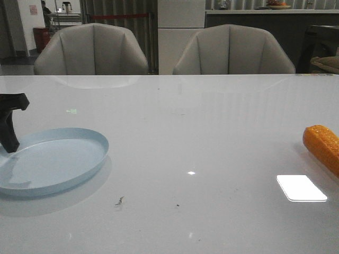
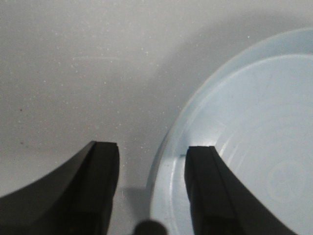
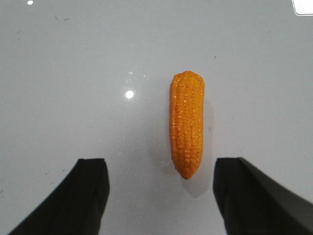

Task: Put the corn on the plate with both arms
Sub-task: 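Lower the left gripper to the rim of the light blue plate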

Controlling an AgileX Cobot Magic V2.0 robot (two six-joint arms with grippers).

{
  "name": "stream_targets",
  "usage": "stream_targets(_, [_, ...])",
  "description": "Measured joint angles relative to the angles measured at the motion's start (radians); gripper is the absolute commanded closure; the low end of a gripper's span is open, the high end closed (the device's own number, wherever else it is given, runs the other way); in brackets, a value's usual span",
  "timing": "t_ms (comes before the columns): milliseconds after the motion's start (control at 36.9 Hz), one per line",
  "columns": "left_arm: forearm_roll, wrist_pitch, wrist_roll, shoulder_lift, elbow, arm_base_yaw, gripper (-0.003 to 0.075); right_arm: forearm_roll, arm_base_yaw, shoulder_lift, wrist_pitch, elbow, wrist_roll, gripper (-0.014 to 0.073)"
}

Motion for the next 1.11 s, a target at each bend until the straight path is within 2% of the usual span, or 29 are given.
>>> stream_targets(244, [0.0, -0.011, 0.0, 0.0, 0.0, 0.0, 0.0359, 0.0, 0.0, 0.0, 0.0, 0.0, 0.0, 0.0033])
stream_targets(597, [-0.004, 0.004, 0.0, 0.039, -0.009, 0.0, 0.0629, 0.0, 0.0, 0.0, 0.015, 0.0, 0.0, 0.0033])
stream_targets(868, [-0.009, 0.033, 0.0, 0.047, -0.035, 0.0, 0.0627, 0.0, 0.0, 0.0, 0.046, 0.0, 0.0, 0.0033])
stream_targets(1113, [-0.021, 0.143, 0.0, 0.06, -0.184, -0.002, 0.0627, 0.0, 0.0, 0.0, 0.047, 0.0, 0.0, 0.0033])
